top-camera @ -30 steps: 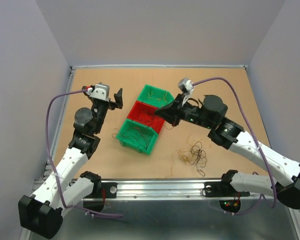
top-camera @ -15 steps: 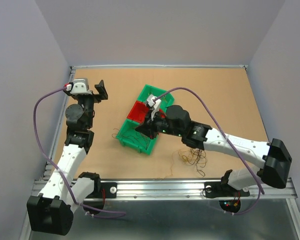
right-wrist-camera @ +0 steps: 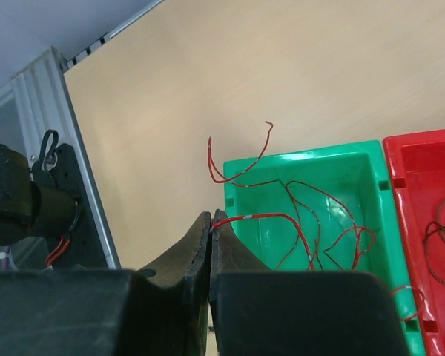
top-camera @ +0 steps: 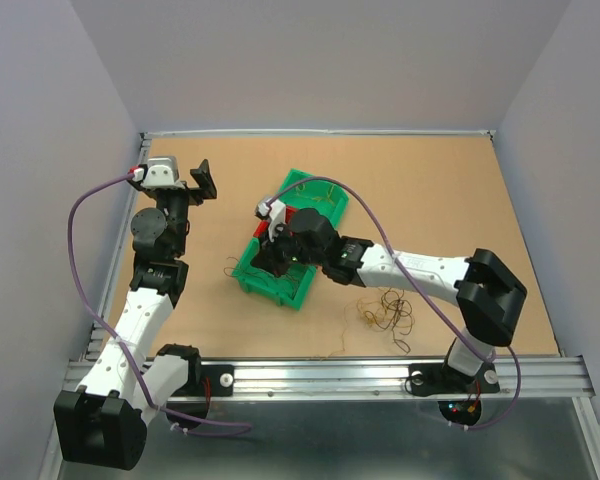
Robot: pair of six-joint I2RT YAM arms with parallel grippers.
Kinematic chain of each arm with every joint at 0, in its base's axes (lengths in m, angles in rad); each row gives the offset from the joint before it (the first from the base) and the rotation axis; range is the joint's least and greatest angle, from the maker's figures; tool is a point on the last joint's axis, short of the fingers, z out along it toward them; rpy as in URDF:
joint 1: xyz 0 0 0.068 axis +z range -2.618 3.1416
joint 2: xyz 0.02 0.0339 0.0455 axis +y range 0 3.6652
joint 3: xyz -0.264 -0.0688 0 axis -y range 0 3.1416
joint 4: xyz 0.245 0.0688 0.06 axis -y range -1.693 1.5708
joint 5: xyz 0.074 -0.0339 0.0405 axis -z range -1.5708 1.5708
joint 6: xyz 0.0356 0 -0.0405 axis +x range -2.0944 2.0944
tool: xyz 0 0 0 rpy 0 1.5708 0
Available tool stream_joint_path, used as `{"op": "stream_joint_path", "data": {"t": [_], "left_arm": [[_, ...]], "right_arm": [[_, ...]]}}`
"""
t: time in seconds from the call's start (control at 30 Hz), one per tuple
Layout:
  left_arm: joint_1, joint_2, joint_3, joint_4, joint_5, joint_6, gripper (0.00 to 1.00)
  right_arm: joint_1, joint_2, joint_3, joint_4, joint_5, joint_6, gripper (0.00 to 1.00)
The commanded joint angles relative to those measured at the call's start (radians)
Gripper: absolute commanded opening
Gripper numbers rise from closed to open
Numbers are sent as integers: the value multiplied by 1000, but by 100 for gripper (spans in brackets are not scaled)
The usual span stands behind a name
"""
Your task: Untangle the cables
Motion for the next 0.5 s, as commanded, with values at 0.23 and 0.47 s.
{"op": "stream_joint_path", "data": {"t": [0.23,0.47], "left_arm": [[9,-4,-12,72,34,1,99],[9,10,-10,72,45,7,99]], "right_arm": [[-173,197,74,224,-355,145,1],[-184,323,158,115,-195,109,1]]}}
